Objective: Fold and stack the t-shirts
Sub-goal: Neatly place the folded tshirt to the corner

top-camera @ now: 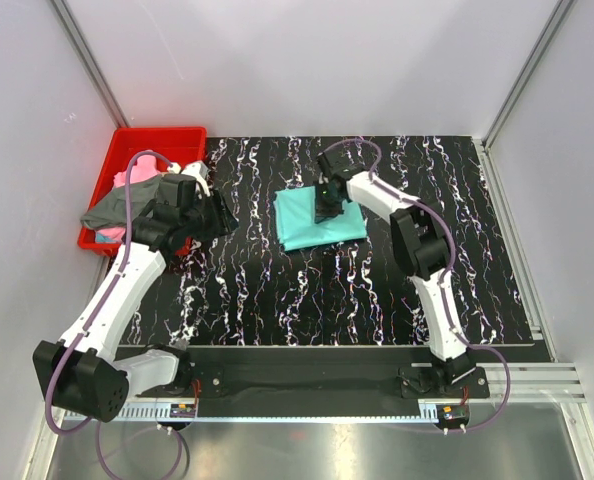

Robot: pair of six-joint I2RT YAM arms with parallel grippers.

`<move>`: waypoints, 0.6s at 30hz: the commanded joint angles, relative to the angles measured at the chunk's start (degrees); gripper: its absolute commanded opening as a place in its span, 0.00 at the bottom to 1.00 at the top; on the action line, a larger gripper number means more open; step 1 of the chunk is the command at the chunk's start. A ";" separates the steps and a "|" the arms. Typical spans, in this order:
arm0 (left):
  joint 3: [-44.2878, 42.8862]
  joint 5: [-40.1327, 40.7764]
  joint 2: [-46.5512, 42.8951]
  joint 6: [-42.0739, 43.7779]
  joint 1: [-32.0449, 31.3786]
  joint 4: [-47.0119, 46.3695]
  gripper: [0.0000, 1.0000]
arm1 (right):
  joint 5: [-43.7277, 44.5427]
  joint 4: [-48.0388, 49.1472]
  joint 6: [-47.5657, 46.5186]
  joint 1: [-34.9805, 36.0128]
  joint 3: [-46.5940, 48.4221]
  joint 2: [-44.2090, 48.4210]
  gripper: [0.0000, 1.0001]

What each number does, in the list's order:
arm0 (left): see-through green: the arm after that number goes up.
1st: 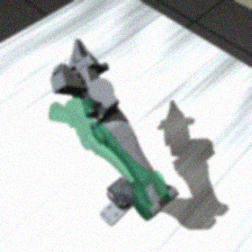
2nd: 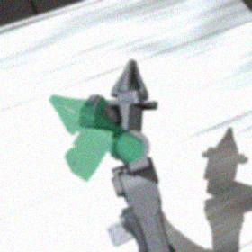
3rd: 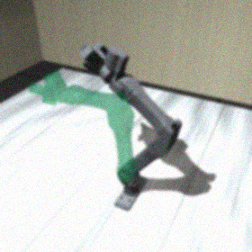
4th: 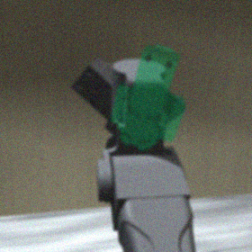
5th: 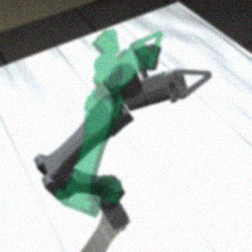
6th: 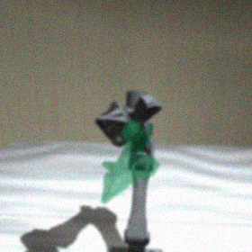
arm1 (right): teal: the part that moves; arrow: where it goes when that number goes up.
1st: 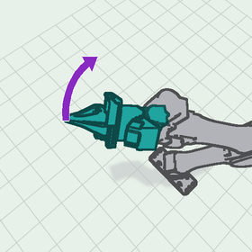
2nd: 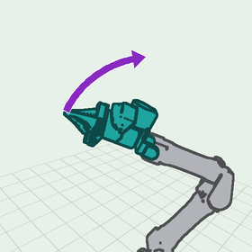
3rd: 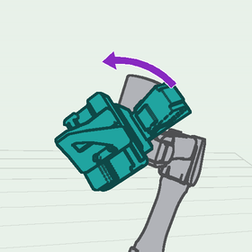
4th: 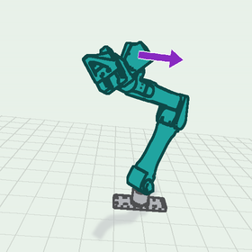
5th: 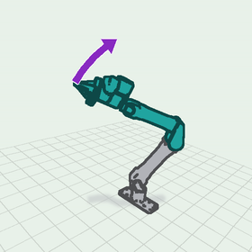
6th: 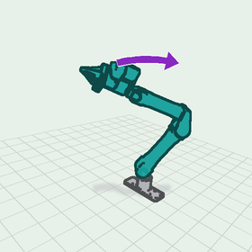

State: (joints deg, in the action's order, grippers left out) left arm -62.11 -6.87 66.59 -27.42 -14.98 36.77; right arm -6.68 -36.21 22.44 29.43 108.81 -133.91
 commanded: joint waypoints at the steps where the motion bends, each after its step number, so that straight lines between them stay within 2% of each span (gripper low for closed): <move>1: -0.47 -1.47 -0.93 0.17 0.31 -1.71 0.52 | 3.25 -4.49 -5.37 -6.22 0.96 -1.53 0.08; 10: -0.38 -4.20 -0.32 -0.35 0.31 -2.67 0.52 | 3.86 -8.09 -12.58 -19.21 7.10 -5.66 0.09; 13: -0.03 -4.72 0.03 -0.44 0.22 -3.28 0.52 | 3.86 -9.67 -15.30 -22.04 12.02 -9.34 0.09; 18: -0.38 -5.78 1.09 -0.62 0.22 -3.82 0.52 | 3.78 -16.09 -19.96 -26.79 26.70 -17.60 0.09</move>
State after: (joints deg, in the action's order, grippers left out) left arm -62.11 -10.52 66.78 -27.66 -14.98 36.07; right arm -6.20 -45.87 8.27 4.23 130.52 -145.64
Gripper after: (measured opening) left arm 0.519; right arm 0.088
